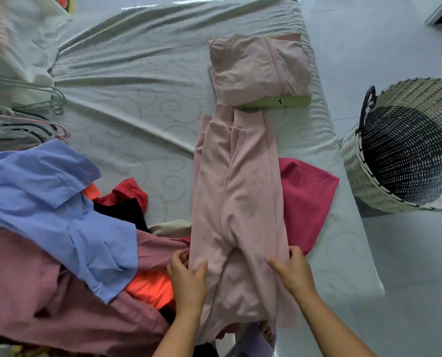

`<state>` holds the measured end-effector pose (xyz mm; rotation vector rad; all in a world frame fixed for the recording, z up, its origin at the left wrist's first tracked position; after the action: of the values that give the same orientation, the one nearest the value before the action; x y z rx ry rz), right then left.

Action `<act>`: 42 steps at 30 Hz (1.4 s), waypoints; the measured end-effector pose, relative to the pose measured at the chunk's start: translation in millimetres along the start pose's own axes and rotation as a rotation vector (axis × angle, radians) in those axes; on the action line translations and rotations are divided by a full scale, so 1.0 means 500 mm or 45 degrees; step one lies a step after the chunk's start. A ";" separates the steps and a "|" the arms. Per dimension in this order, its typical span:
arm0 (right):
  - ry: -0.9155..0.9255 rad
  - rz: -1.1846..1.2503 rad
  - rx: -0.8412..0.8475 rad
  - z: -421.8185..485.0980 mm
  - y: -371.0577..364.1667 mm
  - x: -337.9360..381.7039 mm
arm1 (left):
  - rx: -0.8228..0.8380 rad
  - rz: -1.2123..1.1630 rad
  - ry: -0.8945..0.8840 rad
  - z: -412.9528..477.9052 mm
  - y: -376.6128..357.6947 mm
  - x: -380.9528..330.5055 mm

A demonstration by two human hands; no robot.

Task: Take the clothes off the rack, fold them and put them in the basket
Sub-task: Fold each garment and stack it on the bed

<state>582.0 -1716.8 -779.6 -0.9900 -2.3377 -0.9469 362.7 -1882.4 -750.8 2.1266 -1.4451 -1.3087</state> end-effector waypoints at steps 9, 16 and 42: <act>-0.247 0.419 0.364 -0.087 -0.006 -0.034 | 0.576 -0.201 0.119 -0.082 -0.019 0.034; -0.254 0.643 0.479 -0.128 0.039 0.020 | 0.666 -0.431 0.077 -0.124 0.070 0.019; 0.342 0.180 -0.185 0.351 0.060 0.373 | 0.283 0.162 -0.122 0.381 -0.057 -0.371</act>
<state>462.3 -1488.7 -772.5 -1.0006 -1.9757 -1.1287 211.7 -1663.2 -777.5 2.0863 -1.8099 -1.2708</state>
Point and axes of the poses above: each hand's wrist, its own z-axis towards the middle knuckle, its own y-axis out of the back of the hand, x = y × z, the point moved 9 cm from there along z, towards the middle knuckle, and after that the axes turned 13 degrees about z, right-handed, at the moved point
